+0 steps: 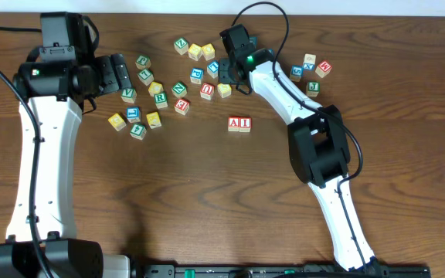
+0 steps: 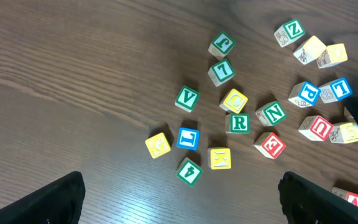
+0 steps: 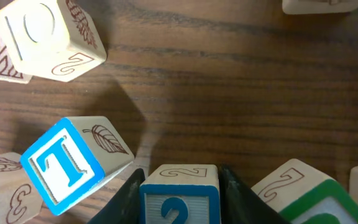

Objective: Spell out AI2
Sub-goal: 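Grasp the blue '2' block and carry it toward 'AI'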

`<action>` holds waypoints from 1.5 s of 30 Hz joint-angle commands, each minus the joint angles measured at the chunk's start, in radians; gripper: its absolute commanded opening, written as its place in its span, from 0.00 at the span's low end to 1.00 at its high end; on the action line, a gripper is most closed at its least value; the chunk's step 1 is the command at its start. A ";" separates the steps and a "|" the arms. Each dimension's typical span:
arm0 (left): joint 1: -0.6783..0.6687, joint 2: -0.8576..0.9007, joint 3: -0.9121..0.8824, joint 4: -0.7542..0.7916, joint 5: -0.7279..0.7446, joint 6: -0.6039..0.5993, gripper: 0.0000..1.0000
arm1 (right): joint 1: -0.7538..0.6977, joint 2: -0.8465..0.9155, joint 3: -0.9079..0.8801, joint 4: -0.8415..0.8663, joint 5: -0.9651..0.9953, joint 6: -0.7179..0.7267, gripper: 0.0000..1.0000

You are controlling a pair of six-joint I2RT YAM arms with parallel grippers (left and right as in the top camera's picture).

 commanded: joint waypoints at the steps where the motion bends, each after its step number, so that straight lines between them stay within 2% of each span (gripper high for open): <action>1: 0.002 -0.001 0.016 -0.003 -0.013 -0.002 0.98 | 0.017 0.016 -0.006 -0.007 0.008 0.008 0.27; 6: 0.002 -0.001 0.016 -0.003 -0.013 -0.002 0.98 | 0.017 0.013 -0.005 -0.009 0.008 0.008 0.22; 17: 0.002 -0.002 0.016 -0.003 -0.013 -0.002 0.98 | 0.016 -0.132 -0.005 -0.100 0.007 0.007 0.21; 26: 0.002 -0.002 0.016 -0.003 -0.012 -0.002 0.98 | 0.016 -0.307 -0.005 -0.364 0.007 -0.012 0.15; 33: 0.002 -0.002 0.016 -0.003 -0.013 -0.002 0.98 | 0.015 -0.368 -0.005 -0.594 0.007 -0.012 0.15; 36: 0.002 -0.002 0.016 -0.003 -0.012 -0.002 0.98 | 0.015 -0.367 -0.005 -0.682 0.007 -0.011 0.19; 40: 0.002 -0.002 0.016 -0.003 -0.012 -0.002 0.98 | 0.016 -0.367 -0.024 -0.737 0.009 -0.012 0.22; 45: 0.002 -0.002 0.016 -0.003 -0.012 -0.002 0.98 | 0.015 -0.367 -0.111 -0.702 0.023 -0.011 0.22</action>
